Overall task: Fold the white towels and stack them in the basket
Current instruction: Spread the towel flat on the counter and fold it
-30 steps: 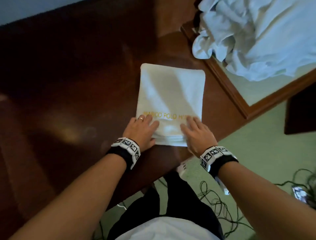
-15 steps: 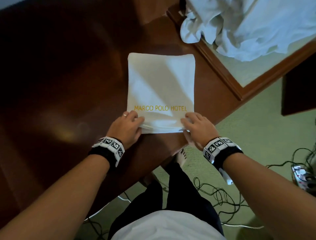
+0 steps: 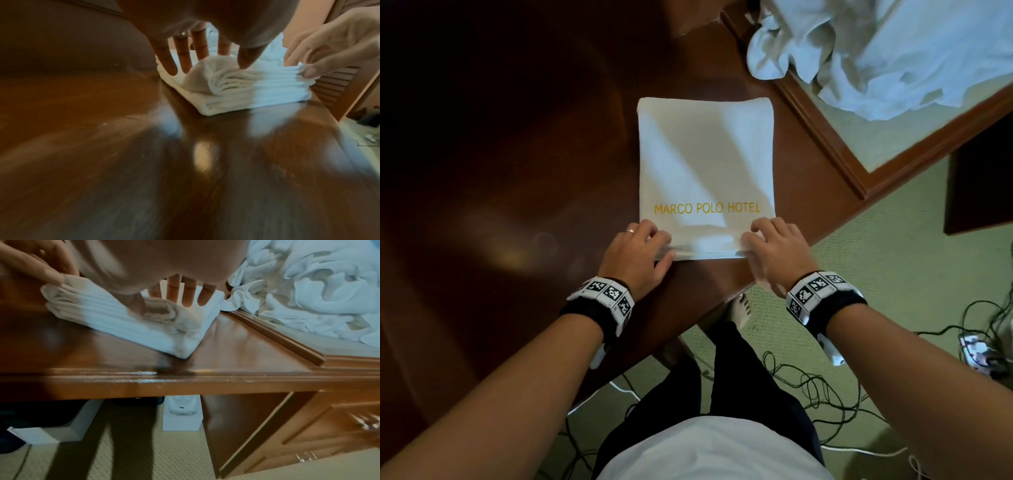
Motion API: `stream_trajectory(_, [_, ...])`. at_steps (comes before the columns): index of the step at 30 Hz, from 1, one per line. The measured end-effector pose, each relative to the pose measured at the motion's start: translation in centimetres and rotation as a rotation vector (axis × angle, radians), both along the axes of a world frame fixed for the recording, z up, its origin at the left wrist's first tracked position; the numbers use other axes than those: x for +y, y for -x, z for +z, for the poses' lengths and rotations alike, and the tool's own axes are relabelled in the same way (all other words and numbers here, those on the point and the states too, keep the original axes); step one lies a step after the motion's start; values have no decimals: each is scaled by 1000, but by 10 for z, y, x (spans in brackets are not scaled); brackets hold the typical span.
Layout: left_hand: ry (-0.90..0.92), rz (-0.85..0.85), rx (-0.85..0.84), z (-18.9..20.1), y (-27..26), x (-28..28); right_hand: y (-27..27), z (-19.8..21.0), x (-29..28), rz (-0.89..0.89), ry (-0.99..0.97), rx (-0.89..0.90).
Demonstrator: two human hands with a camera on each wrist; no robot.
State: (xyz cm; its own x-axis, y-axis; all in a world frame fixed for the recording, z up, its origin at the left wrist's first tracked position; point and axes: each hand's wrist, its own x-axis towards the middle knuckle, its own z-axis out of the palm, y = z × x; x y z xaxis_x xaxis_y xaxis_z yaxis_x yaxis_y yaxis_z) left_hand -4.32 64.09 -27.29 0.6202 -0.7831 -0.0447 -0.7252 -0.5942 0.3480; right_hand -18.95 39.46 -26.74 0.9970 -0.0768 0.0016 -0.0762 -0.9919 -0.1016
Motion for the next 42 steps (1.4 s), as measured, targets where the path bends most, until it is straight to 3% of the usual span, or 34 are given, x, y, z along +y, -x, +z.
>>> stream_trajectory(5, [-148,-107,-67,10,-2,-27,-20,1,13,87,-98,31])
stream_trajectory(8, [-198,-192,-96,17,1,-49,-31,0,15,19,-282,14])
stream_trajectory(11, [-158,-208,-113,17,3,-61,-32,-3,12,-65,-456,-49])
stream_trajectory(17, [-102,-185,-259,20,-5,-55,-21,-8,6,-153,-529,-65])
stream_trajectory(25, [-23,-21,-230,5,1,10,-14,-18,1,2,-318,26])
stream_trajectory(31, [-105,-229,-256,-4,-1,25,4,-9,-8,-20,-90,34])
stream_trajectory(38, [-197,-315,-87,2,-8,10,10,0,-8,-94,-59,114])
stream_trajectory(42, [-21,-133,-103,12,-27,-11,-6,11,-11,-130,32,10])
